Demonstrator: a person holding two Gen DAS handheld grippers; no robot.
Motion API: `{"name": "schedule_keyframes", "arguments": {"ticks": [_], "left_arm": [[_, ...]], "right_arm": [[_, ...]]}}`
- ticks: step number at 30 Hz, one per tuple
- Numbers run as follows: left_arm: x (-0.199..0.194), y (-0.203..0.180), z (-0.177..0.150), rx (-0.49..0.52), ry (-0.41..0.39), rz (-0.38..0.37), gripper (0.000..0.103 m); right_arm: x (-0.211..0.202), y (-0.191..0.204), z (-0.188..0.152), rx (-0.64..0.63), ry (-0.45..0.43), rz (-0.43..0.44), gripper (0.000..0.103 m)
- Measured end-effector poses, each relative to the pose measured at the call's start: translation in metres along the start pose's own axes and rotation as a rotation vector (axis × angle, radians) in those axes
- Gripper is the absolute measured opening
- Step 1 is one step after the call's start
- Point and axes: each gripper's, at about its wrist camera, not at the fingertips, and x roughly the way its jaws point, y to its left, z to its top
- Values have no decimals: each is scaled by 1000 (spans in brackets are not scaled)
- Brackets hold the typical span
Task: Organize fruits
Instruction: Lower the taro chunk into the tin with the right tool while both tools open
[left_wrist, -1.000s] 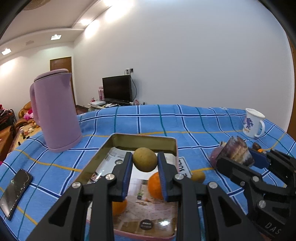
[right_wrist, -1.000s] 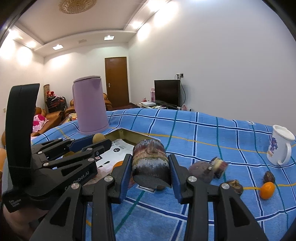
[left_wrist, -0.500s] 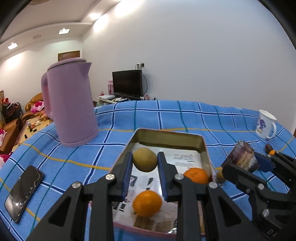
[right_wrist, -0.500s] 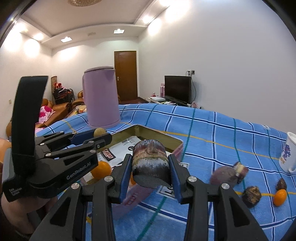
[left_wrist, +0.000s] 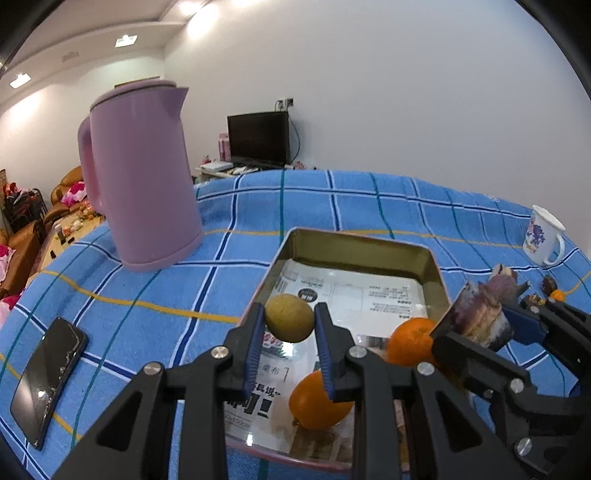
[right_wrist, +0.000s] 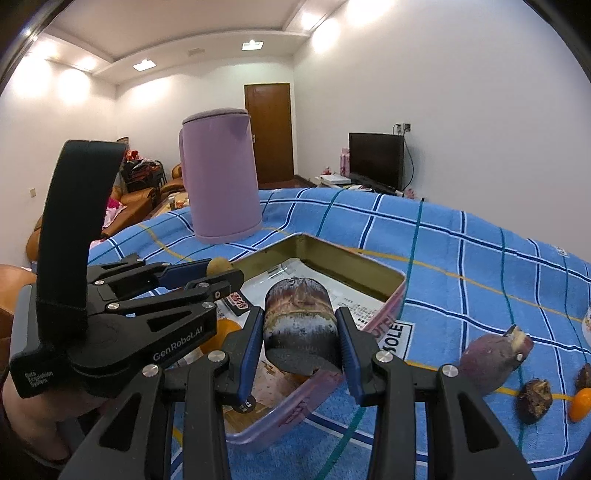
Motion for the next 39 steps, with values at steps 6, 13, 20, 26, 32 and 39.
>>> {"name": "schedule_keyframes", "arguments": {"ticks": [6,13,20,26,32,39], "left_arm": [[5,0,0,4,24,7,28],[10,1,1,-6,51,5,28],[18,2,1,-10,93,-2,28],[20,4,0,-23,101,-7,28],[18,5,0,-25,89,-1,29],[13,4,0,-23,69,0,38]], "right_arm": [[9,4,1,-18,46,14,41],[15,5,0,-17,78,26,41],[20,2,1,2,106,48,41],[22,3,1,-1,123,60,41],[24,2,1,5,126,81,41],[22,3,0,4,114,85,42]]}}
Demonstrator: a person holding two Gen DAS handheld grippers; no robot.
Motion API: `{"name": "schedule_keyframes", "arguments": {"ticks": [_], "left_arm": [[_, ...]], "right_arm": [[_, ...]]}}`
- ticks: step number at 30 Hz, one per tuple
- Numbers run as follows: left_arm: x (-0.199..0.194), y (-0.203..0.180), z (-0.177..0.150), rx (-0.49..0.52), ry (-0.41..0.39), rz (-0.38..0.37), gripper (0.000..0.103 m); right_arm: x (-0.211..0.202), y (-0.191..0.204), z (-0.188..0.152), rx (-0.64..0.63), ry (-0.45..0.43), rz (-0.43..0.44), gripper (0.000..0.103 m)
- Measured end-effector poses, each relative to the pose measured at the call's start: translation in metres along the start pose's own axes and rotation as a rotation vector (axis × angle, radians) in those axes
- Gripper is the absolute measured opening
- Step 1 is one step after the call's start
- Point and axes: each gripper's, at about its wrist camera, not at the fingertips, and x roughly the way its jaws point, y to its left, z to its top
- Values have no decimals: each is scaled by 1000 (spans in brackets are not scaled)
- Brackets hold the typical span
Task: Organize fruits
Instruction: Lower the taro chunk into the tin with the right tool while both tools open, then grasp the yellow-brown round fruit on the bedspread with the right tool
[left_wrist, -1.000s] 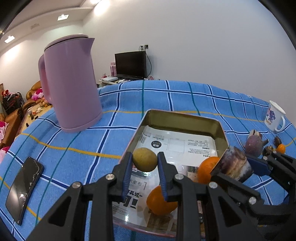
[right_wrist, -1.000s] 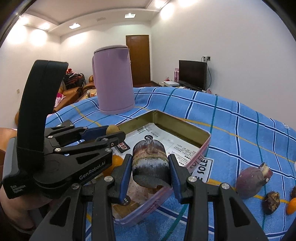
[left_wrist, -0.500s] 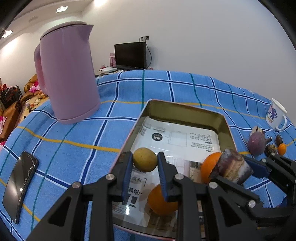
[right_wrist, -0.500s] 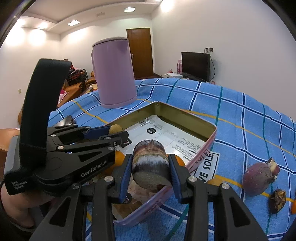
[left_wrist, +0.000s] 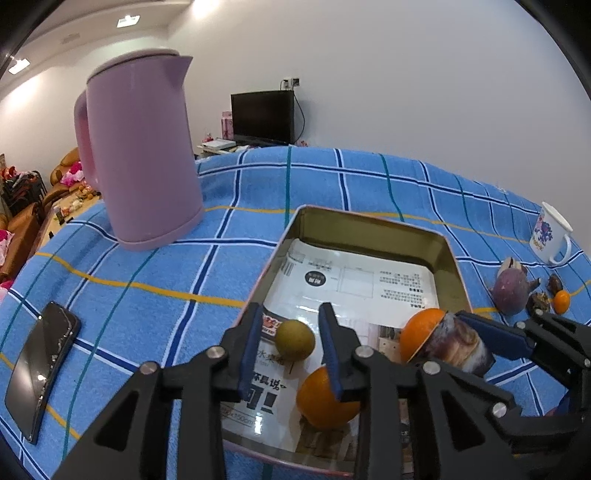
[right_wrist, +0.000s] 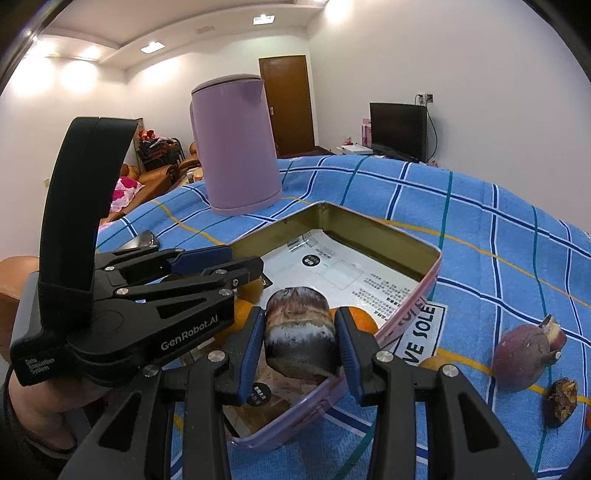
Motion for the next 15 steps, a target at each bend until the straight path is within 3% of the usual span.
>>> {"name": "schedule_keyframes", "arguments": {"ticks": [3,8,10,13,15], "left_arm": [[-2,0,-1,-3,-13,-19,46],[-11,-4,-1,0,-60,-7,61],[-16,0,-2,-24,-82,16,76],[-21,5,-2,-45,-104,14,91],[-25,0,-2,-26,-122,22,91]], "right_arm": [[-6,1,-1,-1,-27,-8,43],[-21,-4,-3,33,-98,-29,56],[-25,-7,-3,47,-117,-41,59],[-35,-8,-5,59,-156,-74,60],[-37,-11,-7,62,-144,-105,60]]}}
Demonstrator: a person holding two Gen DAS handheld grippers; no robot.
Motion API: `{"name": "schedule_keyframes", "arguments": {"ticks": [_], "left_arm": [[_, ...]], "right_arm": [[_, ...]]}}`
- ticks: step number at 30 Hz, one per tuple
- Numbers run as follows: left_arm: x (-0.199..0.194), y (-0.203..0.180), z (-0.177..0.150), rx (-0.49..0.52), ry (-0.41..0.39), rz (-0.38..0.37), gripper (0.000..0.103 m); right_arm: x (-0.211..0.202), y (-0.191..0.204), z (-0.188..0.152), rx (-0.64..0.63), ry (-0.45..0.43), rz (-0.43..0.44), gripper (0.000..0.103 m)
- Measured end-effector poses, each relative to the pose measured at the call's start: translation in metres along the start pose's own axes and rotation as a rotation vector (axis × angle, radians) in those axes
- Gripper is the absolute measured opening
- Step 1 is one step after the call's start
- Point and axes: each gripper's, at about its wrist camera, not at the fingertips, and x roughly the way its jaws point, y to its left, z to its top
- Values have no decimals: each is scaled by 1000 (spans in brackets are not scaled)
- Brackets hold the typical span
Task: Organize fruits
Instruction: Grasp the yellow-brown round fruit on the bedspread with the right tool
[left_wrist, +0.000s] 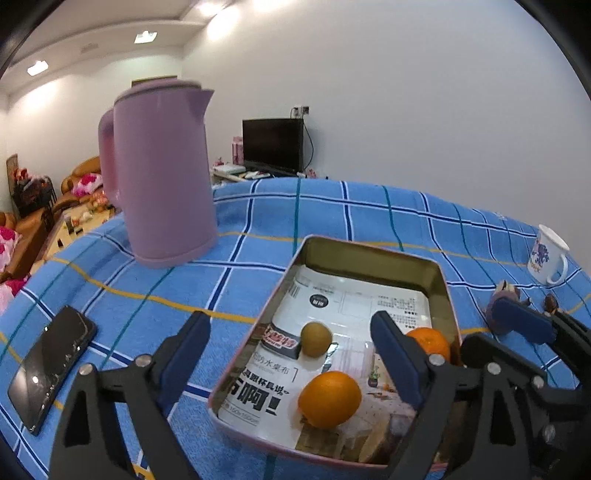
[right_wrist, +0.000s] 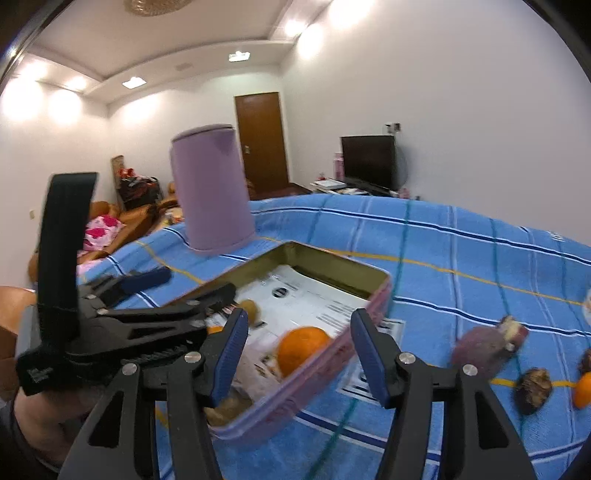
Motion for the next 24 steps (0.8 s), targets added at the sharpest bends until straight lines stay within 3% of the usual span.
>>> {"name": "schedule_keyframes", "arguments": {"ticks": [4,13,18,22,24], "left_arm": [[-9,-10,-2,43,-43,24,101],[-6,-15,-2,53,-32,16,101],[-5,-15,-1,45,-23,6,101],[-3,-15,-2,49,-17,0,101],[-4,-17,-2,53,-17,0,101]], "right_arm": [[-10,-21,-5,24,20,-76,59],[2,-42,-12,46,157,-97,59],[27,-39,-15,4,268,-134,50],[43,-49,-16,30,332,-139,49],[50,-55,-17,64,355,-115,42]]}}
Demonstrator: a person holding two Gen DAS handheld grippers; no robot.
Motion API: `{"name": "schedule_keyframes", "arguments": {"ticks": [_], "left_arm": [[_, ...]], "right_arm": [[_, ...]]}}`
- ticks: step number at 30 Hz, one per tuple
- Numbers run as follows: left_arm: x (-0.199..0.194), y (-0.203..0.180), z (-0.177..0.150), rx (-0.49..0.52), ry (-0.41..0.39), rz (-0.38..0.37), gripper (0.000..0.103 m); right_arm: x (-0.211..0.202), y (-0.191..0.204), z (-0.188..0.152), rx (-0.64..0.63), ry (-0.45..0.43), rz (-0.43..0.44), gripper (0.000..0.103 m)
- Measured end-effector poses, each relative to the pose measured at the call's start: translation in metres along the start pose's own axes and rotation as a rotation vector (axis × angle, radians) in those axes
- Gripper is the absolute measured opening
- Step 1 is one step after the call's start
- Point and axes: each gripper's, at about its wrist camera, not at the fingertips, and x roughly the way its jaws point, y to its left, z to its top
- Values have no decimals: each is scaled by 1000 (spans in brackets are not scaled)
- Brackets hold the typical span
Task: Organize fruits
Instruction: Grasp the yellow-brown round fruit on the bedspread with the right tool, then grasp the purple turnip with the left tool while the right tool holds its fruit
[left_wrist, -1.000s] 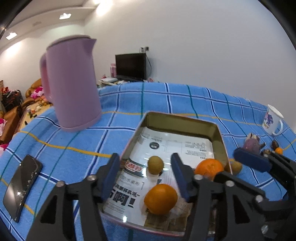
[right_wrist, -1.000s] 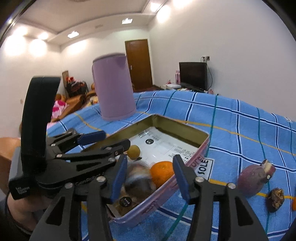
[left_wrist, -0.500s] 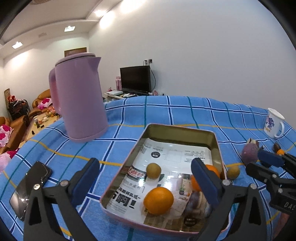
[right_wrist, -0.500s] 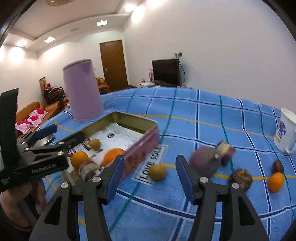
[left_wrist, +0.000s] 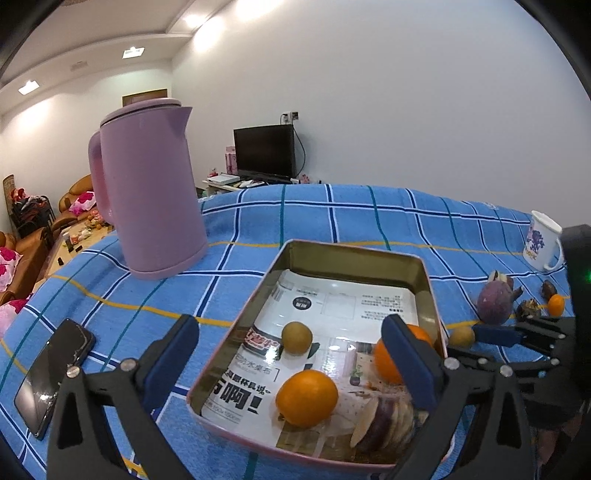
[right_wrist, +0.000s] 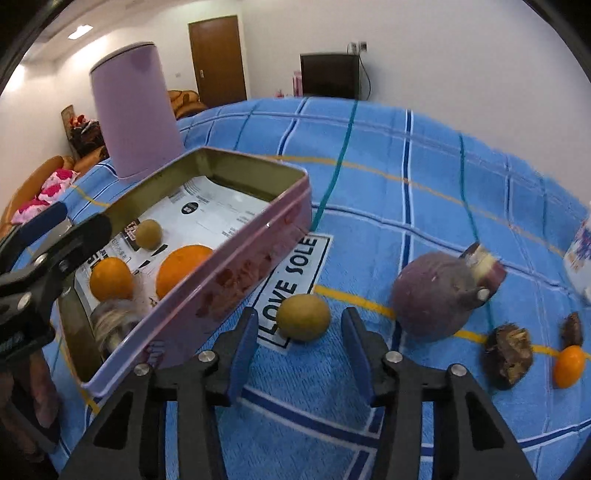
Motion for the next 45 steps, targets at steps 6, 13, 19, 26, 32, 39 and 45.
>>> {"name": "schedule_keyframes", "arguments": {"ticks": [6,13,19,26,32,39,45], "left_arm": [[-2,-3,-1,-2,15,-14,101],[-17,-35,5,32,8,-80,101],[-21,-87,7,108,17,-159,101],[-10,-143,8,179,59,-239,101],[12,-174,10,212,119,-278,101],[44,-193,9,208,213,-310,93],[68,-192,10,159,300,-363,62]], "right_arm": [[-9,4,-2,-15,-42,24,31],[-51,-22,-22,25,-143,-48,31],[-80,-64,-43,85,-191,-161,31],[-96,-102,-52,164,-215,-195,31],[-102,-121,-56,219,-229,-194,31],[-102,-125,-58,234,-228,-185,32],[-98,-124,-57,225,-212,-186,32]]}}
